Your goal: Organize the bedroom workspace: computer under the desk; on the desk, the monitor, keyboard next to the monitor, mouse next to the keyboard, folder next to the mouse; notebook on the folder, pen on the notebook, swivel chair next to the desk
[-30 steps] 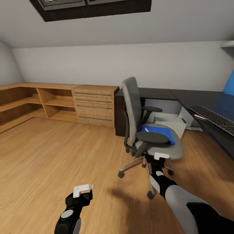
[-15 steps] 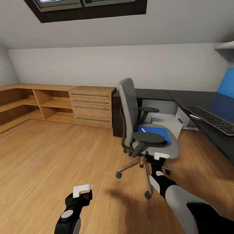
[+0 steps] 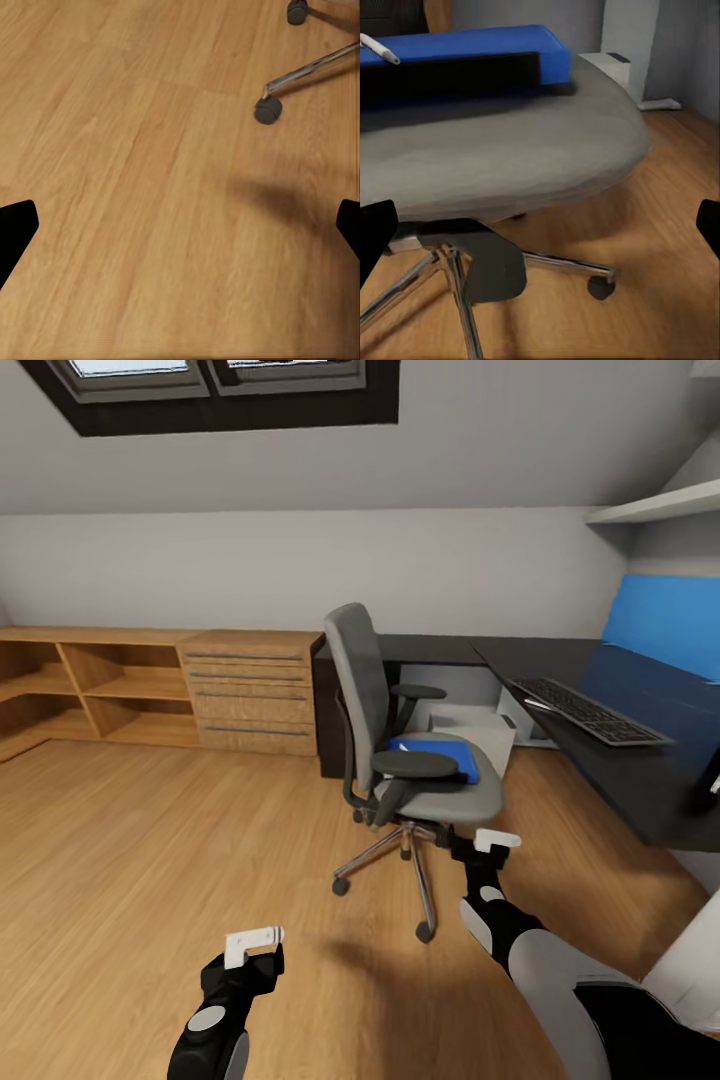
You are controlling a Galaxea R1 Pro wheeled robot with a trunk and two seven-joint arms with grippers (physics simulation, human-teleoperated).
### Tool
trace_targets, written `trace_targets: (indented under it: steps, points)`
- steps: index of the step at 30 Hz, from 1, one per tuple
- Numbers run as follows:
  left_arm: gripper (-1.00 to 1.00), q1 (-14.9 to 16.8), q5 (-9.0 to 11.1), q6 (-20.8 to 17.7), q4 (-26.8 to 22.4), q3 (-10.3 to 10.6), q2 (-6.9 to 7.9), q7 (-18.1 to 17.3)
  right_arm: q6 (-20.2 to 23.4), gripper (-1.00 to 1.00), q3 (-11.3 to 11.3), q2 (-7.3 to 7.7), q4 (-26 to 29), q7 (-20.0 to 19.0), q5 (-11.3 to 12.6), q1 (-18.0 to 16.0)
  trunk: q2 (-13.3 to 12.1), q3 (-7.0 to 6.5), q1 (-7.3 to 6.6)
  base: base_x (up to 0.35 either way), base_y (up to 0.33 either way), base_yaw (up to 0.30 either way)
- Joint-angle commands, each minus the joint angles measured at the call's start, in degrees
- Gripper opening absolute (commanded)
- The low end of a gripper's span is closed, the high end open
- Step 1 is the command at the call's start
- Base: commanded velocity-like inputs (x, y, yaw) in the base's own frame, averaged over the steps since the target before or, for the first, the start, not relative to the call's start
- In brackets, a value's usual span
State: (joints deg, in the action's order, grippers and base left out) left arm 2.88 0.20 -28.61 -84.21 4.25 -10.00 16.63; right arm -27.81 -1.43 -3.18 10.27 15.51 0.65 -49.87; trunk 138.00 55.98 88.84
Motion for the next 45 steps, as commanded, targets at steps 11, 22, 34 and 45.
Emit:
trace_targets:
  steps: [11,22,34,45]
  points:
    - [1.00,0.0,0.1,-0.3,-0.1,0.1,0.00,0.3,-2.4,1.00,-0.3,0.37,-0.1,-2.0,10.9,0.0,0.0,-0.14,-0.02,-0.017,0.000,-0.180]
    - [1.00,0.0,0.0,-0.3,-0.1,0.1,0.00,0.3,2.6,1.00,-1.1,2.70,0.3,-8.3,34.1,0.0,0.0,-0.14,-0.02,0.000,0.000,-0.009]
    - [1.00,0.0,0.0,-0.2,-0.1,0.1,0.00,0.3,11.8,1.00,-1.0,5.45,4.9,-8.6,44.8,0.0,0.0,-0.14,-0.02,0.000,0.000,0.000]
    - [1.00,0.0,0.1,-0.3,0.4,0.1,0.00,0.2,11.1,1.00,-1.1,5.64,5.5,-8.6,44.8,0.0,0.0,-0.14,-0.02,0.141,0.000,0.000]
